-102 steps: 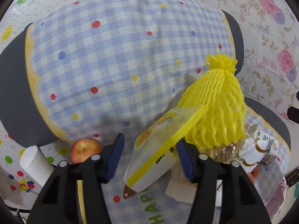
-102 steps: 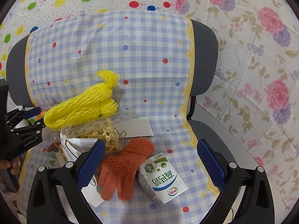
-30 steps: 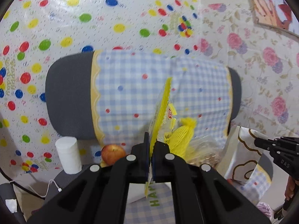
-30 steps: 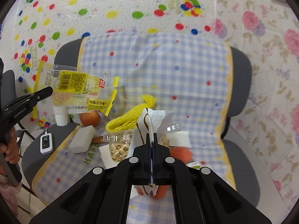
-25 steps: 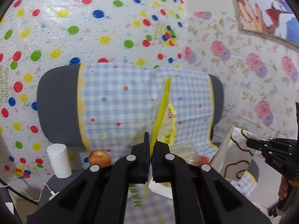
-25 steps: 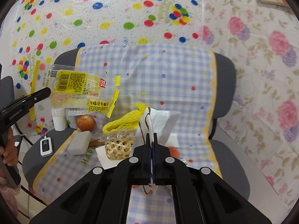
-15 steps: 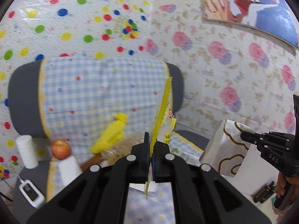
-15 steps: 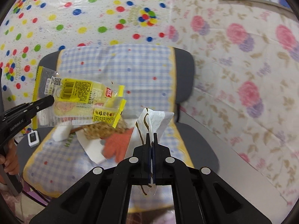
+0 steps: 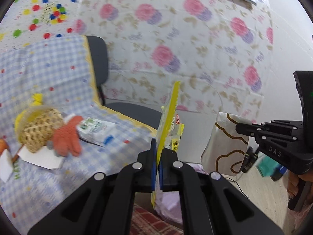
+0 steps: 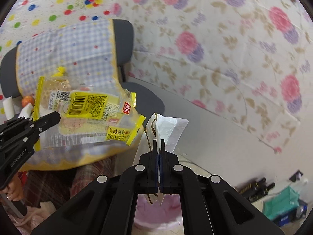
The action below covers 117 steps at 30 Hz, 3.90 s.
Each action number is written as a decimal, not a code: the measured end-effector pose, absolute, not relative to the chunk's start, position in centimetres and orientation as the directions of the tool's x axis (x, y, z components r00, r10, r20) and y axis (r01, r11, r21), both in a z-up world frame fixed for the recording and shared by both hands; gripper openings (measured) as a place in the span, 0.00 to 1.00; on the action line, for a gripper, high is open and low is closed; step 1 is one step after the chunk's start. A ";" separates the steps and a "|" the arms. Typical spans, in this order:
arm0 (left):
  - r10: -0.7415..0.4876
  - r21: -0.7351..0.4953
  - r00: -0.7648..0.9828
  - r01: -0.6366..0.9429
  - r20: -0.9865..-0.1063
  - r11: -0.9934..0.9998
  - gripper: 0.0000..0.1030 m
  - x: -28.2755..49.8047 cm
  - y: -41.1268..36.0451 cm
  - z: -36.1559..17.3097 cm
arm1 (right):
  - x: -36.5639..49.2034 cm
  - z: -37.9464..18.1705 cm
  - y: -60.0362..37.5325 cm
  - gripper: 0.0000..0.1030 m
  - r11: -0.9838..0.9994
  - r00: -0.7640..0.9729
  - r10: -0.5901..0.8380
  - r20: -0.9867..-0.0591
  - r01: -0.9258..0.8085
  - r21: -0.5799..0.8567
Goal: Collect trash
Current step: 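Carry both items over the pink trash bin and open both grippers, then move both grippers back over the chair toward the white foam block, then grasp the white foam block with the left gripper and lift it, then grasp the yellow mesh fruit net with the right gripper while the left holds the foam block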
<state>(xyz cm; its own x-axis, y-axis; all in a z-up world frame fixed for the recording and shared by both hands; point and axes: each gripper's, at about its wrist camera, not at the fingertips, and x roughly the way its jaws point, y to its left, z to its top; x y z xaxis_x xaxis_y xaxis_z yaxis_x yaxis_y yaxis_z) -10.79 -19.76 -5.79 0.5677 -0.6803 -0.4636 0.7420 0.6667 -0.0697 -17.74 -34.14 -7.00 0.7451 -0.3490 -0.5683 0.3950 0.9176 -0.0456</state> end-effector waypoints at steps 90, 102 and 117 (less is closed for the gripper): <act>0.044 -0.046 0.729 -0.103 -0.683 0.994 0.56 9.4 6.8 -10.4 | 8.5 -6.0 -21.1 0.64 0.992 0.840 0.124 -0.528 -0.091 0.089; 0.025 -0.045 0.809 -0.063 -0.588 0.997 0.57 7.2 6.9 -5.8 | 9.5 -3.1 -16.6 0.63 0.982 0.850 0.184 -0.493 -0.178 0.059; 0.031 -0.043 0.821 -0.067 -0.570 0.997 0.59 11.3 8.4 -4.7 | 15.5 0.0 -8.2 0.45 0.954 0.814 0.272 -0.514 -0.297 0.035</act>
<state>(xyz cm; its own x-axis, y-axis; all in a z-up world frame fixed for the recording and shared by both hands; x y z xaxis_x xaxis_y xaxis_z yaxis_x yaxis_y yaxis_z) 11.26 8.36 -4.68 0.8210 0.0306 -0.5701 -0.0672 0.9968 -0.0431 15.54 -8.15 0.00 0.8137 0.2717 -0.5140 -0.2968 0.9543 0.0346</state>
